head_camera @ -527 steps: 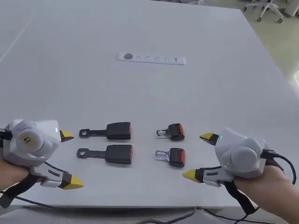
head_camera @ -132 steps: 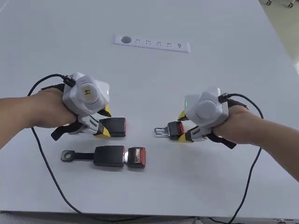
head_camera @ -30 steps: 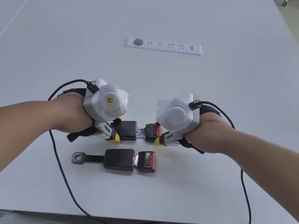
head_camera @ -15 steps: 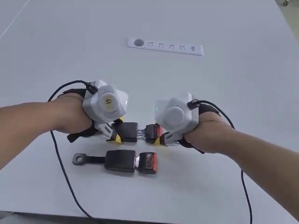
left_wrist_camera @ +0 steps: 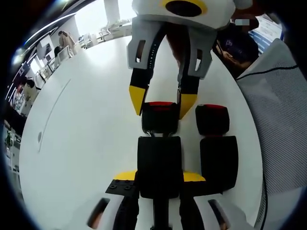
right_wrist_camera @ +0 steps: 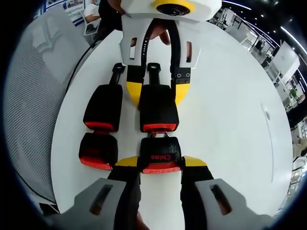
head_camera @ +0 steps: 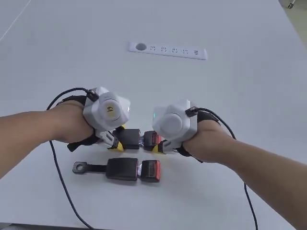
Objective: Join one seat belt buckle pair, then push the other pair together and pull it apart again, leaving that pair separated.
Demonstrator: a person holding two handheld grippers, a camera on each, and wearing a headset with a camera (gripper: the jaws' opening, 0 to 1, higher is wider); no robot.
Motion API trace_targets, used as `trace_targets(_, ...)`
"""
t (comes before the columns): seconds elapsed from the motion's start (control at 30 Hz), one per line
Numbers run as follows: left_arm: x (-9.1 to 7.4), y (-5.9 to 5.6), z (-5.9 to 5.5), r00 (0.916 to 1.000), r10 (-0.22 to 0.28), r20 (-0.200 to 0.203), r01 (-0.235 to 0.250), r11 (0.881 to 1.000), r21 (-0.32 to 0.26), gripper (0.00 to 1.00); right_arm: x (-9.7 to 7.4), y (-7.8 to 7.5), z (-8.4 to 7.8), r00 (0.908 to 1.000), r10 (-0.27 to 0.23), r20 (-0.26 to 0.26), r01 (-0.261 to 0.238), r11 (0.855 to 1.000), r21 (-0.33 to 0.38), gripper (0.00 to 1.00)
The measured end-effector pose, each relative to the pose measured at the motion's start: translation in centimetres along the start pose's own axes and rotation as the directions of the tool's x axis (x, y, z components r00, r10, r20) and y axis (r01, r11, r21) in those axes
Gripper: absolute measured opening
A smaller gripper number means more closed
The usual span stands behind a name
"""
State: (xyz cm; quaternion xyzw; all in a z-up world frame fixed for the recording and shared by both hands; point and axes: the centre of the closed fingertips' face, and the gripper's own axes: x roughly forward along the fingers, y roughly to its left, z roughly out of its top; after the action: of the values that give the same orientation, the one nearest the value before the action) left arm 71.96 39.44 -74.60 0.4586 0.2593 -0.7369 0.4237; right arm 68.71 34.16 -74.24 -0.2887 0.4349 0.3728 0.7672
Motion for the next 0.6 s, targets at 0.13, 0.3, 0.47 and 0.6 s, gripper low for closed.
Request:
trace_targets(0.13,-0.01,-0.02,0.02,1.0,-0.001,0.0,0.001,1.0,0.003,0.31,0.12,0.01,0.15,0.9999,0.001,-0.016,-0.001,1.0,-0.012,0.29)
trace_targets(0.3,-0.03,-0.03,0.0,1.0,0.002,0.003,-0.002,1.0,0.001,0.31,0.16,-0.05,0.08,0.9998,0.007,-0.02,-0.007,1.0,-0.015,0.29)
trace_targets(0.47,-0.03,-0.06,0.01,1.0,0.0,0.003,0.0,1.0,0.0,0.31,0.1,0.02,0.08,0.9998,0.007,-0.018,-0.008,1.0,-0.014,0.29)
trace_targets(0.6,-0.04,-0.1,0.02,1.0,0.0,0.007,0.0,1.0,-0.001,0.31,0.13,0.04,0.03,0.9998,0.008,-0.018,-0.008,1.0,-0.013,0.29)
